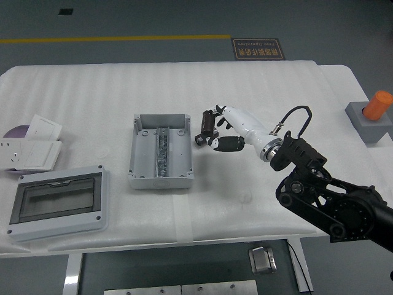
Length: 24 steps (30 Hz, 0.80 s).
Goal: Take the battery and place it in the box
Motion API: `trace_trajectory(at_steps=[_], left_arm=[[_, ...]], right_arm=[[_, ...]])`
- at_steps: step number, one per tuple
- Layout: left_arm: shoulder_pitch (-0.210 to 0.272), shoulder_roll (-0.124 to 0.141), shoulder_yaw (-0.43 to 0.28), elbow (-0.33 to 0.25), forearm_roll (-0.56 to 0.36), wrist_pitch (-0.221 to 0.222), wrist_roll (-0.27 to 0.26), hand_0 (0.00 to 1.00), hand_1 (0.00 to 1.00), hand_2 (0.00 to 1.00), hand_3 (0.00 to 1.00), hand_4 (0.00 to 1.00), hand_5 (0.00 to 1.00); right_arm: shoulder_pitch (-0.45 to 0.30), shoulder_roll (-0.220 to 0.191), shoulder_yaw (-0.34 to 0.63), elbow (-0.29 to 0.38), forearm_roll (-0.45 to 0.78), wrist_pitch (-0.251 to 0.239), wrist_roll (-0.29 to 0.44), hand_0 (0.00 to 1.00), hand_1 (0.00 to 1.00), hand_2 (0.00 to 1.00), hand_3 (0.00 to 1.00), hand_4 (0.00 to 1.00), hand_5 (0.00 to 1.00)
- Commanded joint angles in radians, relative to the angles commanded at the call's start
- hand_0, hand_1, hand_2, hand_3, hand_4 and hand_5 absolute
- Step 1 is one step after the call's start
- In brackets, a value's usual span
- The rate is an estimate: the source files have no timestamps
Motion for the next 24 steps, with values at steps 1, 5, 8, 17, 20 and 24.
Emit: trace_trajectory(at_steps=[1, 5, 8, 17, 20, 24], left_arm=[[0.0, 0.0, 0.001, 0.0, 0.0, 0.0, 0.0, 0.643, 0.668, 0.58, 0.614, 0.737, 0.455], [-0.001, 0.0, 0.003, 0.0, -0.001, 0.0, 0.0, 0.643, 0.668, 0.58, 0.614, 0.739, 0.458], [0.0, -0.001, 0.003, 0.0, -0.001, 0.0, 0.0, 0.643, 0.668, 0.58, 0.613, 0.739, 0.459], [-0.001, 0.001, 0.003, -0.001, 0.0, 0.001, 0.0, 0.643, 0.668, 0.58, 0.613, 0.738, 0.458], [-0.002, 0.002, 0.004, -0.001, 0.001, 0.001, 0.0, 0.643, 0.668, 0.58, 0.613, 0.739, 0.457], [-0.003, 0.001, 0.006, -0.001, 0.001, 0.001, 0.0, 0.643, 0.668, 0.58, 0.613, 0.739, 0.457]], right_arm=[[0.002, 0.009, -0.008, -0.003, -0.007, 0.0, -0.004, 0.487, 0.599, 0.583, 0.692, 0.476, 0.275], [0.007, 0.049, -0.031, -0.025, -0.043, 0.006, -0.019, 0.532, 0.631, 0.646, 0.71, 0.552, 0.347], [0.006, 0.072, -0.034, -0.04, -0.068, 0.012, -0.03, 0.751, 0.992, 0.998, 0.998, 0.912, 0.712], [0.013, 0.104, -0.052, -0.058, -0.081, 0.027, -0.054, 0.774, 0.998, 0.998, 0.998, 0.956, 0.75], [0.015, 0.113, -0.062, -0.061, -0.078, 0.028, -0.057, 0.781, 0.998, 0.998, 0.998, 0.97, 0.752], [0.02, 0.112, -0.057, -0.07, -0.075, 0.021, -0.054, 0.781, 0.998, 0.998, 0.998, 0.97, 0.752]])
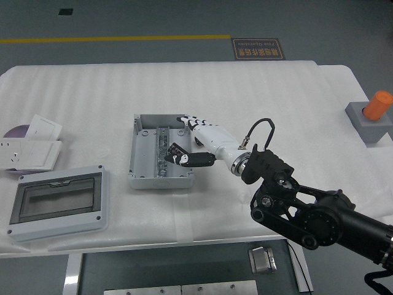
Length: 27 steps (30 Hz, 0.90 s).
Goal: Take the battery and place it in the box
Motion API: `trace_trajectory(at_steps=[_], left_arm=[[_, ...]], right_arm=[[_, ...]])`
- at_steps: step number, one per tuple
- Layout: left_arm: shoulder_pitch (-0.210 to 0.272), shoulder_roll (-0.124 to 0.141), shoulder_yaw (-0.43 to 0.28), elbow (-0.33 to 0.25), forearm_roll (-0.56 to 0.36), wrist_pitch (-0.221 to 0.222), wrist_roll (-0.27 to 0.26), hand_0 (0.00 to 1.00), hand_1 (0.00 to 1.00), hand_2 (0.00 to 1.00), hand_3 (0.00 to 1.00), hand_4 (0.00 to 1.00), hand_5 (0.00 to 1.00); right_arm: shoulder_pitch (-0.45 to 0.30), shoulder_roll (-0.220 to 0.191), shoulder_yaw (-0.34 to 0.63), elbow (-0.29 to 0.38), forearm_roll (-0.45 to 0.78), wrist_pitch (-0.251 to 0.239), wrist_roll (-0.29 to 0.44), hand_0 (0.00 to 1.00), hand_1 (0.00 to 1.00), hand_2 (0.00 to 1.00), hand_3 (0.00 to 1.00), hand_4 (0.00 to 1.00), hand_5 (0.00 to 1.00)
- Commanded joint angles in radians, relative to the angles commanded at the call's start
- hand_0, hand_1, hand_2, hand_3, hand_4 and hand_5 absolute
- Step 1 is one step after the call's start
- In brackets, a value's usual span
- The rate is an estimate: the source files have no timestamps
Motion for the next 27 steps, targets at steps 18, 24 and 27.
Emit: trace_trajectory(at_steps=[18, 24, 27], left_arm=[[-0.007, 0.005, 0.012, 0.003, -0.006, -0.001, -0.001, 0.642, 0.668, 0.58, 0.613, 0.736, 0.456], [-0.01, 0.007, 0.015, 0.005, -0.007, 0.0, -0.002, 0.641, 0.668, 0.579, 0.612, 0.732, 0.454], [-0.011, 0.008, 0.018, 0.006, -0.009, 0.0, -0.002, 0.641, 0.668, 0.579, 0.612, 0.731, 0.453]], right_arm=[[0.236, -0.083, -0.208, -0.24, 0.041, 0.037, 0.017, 0.737, 0.973, 0.97, 0.988, 0.97, 0.743], [0.304, -0.066, -0.304, -0.27, 0.036, 0.048, 0.021, 0.637, 0.863, 0.858, 0.897, 0.799, 0.529], [0.323, -0.051, -0.343, -0.281, 0.034, 0.048, 0.023, 0.613, 0.826, 0.828, 0.867, 0.75, 0.473]])
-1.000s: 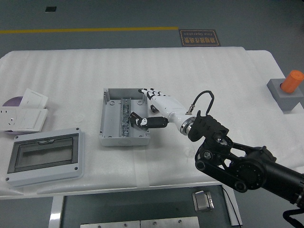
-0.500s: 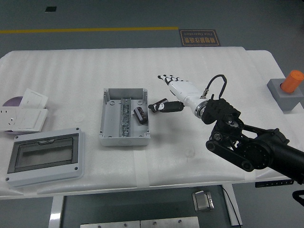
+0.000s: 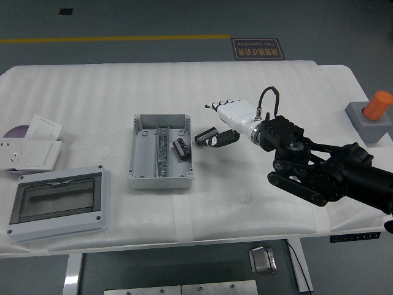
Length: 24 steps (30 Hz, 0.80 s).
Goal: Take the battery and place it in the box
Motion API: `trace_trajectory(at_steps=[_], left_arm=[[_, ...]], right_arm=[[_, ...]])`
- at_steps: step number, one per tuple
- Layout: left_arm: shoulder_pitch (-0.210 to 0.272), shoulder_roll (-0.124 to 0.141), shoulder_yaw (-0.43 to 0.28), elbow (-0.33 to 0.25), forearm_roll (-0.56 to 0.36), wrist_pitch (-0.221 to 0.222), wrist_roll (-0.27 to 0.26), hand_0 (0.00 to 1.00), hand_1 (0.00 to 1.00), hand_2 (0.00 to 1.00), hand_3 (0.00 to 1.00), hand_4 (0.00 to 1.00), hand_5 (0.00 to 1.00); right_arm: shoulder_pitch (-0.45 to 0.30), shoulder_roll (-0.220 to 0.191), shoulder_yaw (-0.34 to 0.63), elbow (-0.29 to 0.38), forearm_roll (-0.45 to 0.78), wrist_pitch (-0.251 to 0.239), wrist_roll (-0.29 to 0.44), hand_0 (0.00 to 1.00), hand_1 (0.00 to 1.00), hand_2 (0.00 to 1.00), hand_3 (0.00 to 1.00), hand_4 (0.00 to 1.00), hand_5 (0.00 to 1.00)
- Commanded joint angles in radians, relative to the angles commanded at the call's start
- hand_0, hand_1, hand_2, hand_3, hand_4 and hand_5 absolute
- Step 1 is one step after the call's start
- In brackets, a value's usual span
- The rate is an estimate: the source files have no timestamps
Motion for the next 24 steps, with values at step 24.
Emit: trace_trajectory(at_steps=[24], left_arm=[[-0.008, 0.002, 0.015, 0.001, -0.004, 0.001, -0.002, 0.641, 0.668, 0.58, 0.614, 0.727, 0.462]], right_arm=[[0.066, 0.095, -0.136, -0.161, 0.005, 0.018, 0.058, 0.573, 0.745, 0.756, 0.817, 0.681, 0.457]])
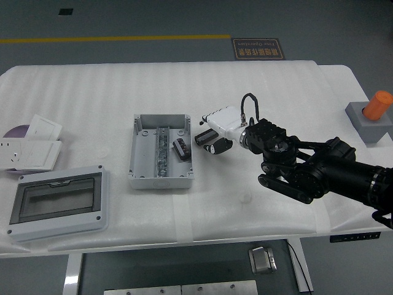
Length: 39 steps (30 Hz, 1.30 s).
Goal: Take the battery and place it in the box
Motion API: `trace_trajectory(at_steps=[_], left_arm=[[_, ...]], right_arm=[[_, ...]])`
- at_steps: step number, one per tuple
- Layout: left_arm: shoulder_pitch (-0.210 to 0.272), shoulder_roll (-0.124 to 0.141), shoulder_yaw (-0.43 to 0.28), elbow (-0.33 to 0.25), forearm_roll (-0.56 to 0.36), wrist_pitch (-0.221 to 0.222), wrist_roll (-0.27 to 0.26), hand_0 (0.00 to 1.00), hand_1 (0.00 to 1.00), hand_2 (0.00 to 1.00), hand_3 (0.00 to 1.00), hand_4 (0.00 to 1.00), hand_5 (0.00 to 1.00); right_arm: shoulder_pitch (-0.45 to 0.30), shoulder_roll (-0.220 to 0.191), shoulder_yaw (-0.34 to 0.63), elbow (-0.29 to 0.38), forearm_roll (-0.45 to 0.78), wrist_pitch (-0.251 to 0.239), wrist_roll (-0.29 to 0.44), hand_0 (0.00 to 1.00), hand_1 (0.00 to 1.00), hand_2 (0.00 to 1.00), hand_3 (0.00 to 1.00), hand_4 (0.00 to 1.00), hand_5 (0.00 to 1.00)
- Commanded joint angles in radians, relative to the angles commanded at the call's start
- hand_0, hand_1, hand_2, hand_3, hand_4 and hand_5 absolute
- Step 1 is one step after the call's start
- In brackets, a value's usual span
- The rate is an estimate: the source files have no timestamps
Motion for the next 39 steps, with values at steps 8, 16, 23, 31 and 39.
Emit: trace_trajectory(at_steps=[8, 16, 23, 31, 39], left_arm=[[0.015, -0.017, 0.006, 0.0, -0.005, -0.001, 0.001, 0.641, 0.668, 0.581, 0.615, 0.725, 0.459], [0.023, -0.01, 0.0, 0.002, -0.006, 0.0, 0.0, 0.641, 0.668, 0.58, 0.615, 0.726, 0.463], [0.019, -0.006, -0.006, -0.001, 0.0, 0.0, -0.001, 0.641, 0.668, 0.583, 0.617, 0.732, 0.476], [0.017, -0.003, -0.002, 0.0, -0.002, 0.001, -0.002, 0.641, 0.668, 0.58, 0.618, 0.733, 0.483], [0.016, -0.003, -0.001, 0.0, -0.001, 0.002, -0.003, 0.641, 0.668, 0.568, 0.618, 0.732, 0.489]], right_arm=[[0.0, 0.013, 0.046, -0.047, -0.035, 0.048, 0.027, 0.549, 0.728, 0.736, 0.754, 0.588, 0.421], [-0.008, 0.022, 0.094, -0.068, -0.083, 0.102, 0.051, 0.531, 0.71, 0.715, 0.739, 0.396, 0.346], [-0.017, 0.035, 0.116, -0.074, -0.102, 0.128, 0.061, 0.511, 0.69, 0.694, 0.73, 0.338, 0.305], [-0.02, 0.038, 0.112, -0.07, -0.083, 0.134, 0.066, 0.508, 0.689, 0.693, 0.73, 0.339, 0.305], [-0.006, 0.023, 0.062, -0.055, 0.014, 0.079, 0.045, 0.517, 0.69, 0.695, 0.737, 0.354, 0.306]])
